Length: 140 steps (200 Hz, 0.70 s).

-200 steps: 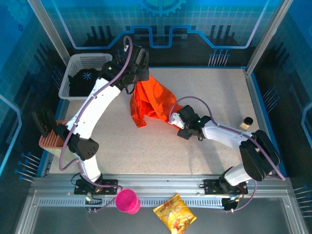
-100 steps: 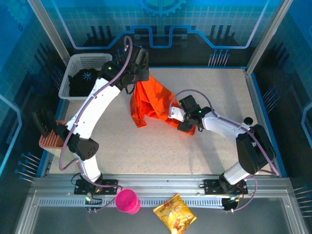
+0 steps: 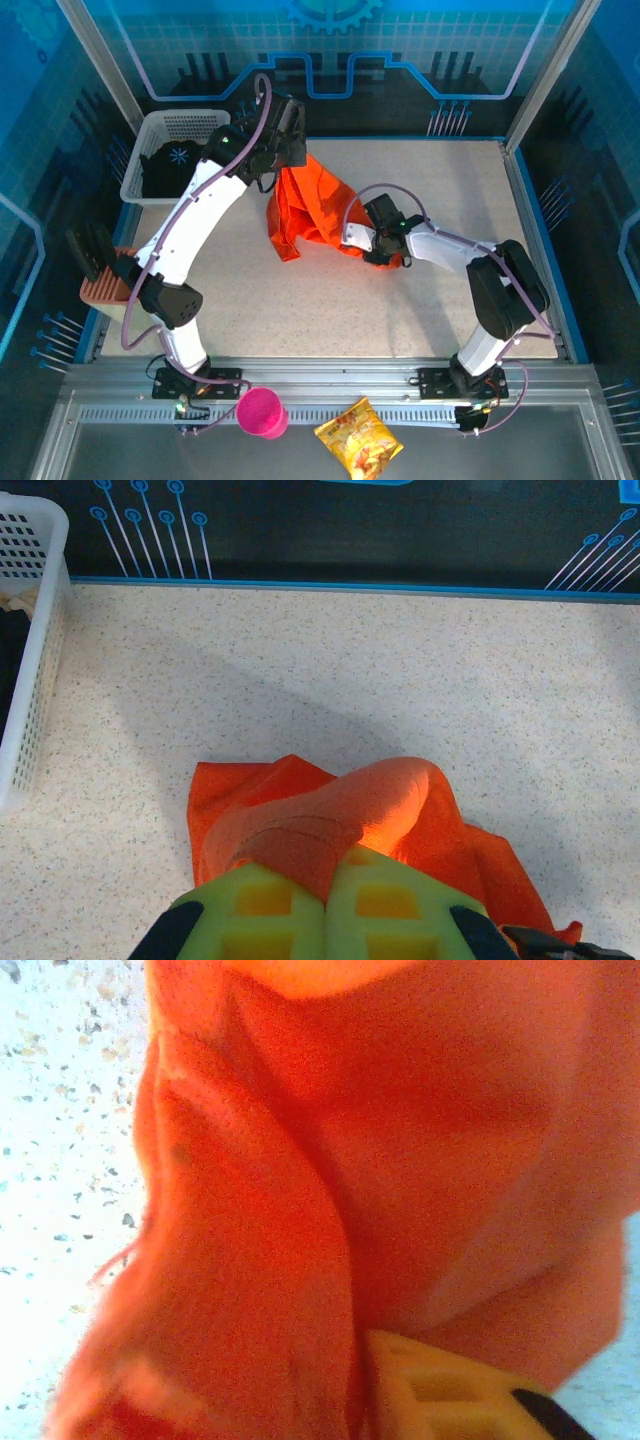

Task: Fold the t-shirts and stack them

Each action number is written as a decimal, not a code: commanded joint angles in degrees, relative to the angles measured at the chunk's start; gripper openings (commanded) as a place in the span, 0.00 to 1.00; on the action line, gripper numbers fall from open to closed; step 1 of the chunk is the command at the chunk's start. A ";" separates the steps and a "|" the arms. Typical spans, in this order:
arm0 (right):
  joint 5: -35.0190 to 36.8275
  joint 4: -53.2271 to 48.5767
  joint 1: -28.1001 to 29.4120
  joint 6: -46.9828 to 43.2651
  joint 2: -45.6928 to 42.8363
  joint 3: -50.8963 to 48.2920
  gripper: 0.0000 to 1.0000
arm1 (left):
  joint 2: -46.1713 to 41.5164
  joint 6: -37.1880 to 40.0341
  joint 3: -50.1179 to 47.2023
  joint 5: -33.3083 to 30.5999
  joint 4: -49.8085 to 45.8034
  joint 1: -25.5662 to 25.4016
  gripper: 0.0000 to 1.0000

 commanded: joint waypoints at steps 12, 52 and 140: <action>7.93 0.40 -1.91 3.09 -8.91 3.94 0.00 | -3.08 1.47 0.40 -1.46 -1.14 0.74 0.00; 19.14 0.34 -10.99 6.95 -7.89 16.60 0.00 | 1.10 2.85 7.02 -1.60 -3.17 4.17 0.00; 17.71 -11.37 -22.81 14.32 19.68 69.73 0.00 | 12.71 6.66 21.01 5.43 7.23 12.40 0.00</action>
